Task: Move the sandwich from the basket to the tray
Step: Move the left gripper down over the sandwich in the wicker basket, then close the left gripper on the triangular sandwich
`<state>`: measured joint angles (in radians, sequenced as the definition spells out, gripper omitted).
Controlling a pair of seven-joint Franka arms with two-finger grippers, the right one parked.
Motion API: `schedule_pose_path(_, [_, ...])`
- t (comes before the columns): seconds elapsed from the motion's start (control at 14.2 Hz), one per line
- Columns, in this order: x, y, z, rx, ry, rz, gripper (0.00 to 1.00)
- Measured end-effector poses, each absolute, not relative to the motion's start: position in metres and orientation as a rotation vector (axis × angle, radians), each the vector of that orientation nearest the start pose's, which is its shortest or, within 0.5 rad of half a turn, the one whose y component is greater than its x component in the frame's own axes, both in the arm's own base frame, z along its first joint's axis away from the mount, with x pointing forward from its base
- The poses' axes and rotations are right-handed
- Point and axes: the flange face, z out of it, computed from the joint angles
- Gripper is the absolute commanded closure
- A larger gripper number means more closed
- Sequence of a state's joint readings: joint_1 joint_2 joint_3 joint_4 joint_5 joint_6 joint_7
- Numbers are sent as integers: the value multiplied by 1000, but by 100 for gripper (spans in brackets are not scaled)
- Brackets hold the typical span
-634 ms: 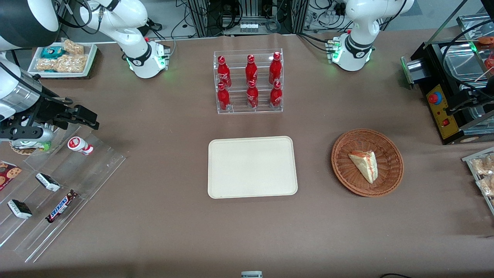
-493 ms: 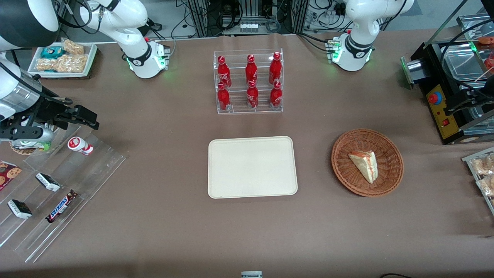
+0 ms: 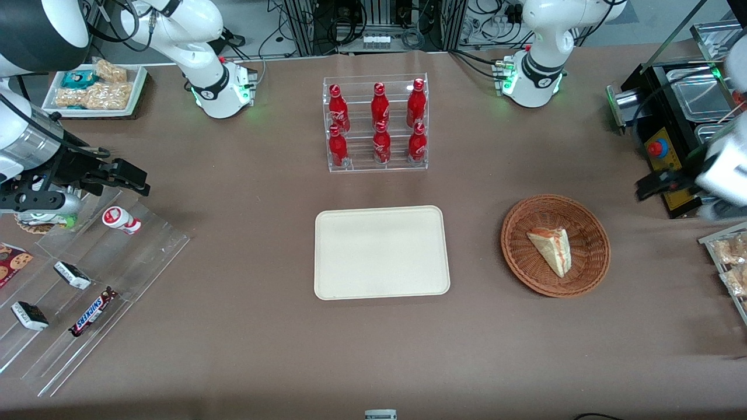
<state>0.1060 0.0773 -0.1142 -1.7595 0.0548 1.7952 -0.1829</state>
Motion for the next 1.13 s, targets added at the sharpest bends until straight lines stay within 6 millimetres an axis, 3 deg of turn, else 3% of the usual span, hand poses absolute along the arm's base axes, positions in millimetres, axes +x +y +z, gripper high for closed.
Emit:
schedule_pose_path(0.14, [584,-25,440,-3063,-490,14,0])
schedule_pose_path(0.28, [583,-46,392,-3035,-716,-20,0])
schedule_pose_path(0.56, [584,-76,338,-3006,-879,7,0])
schedule_pose_path(0.92, [575,-67,278,-2949,-849,133,0])
schedule_pose_path(0.99, [575,-65,268,-2941,-840,140,4])
schedule_pose_path(1.06, [577,-62,260,-2942,-844,136,40])
schedule_pose_path(1.13, [579,-60,252,-2945,-853,125,92])
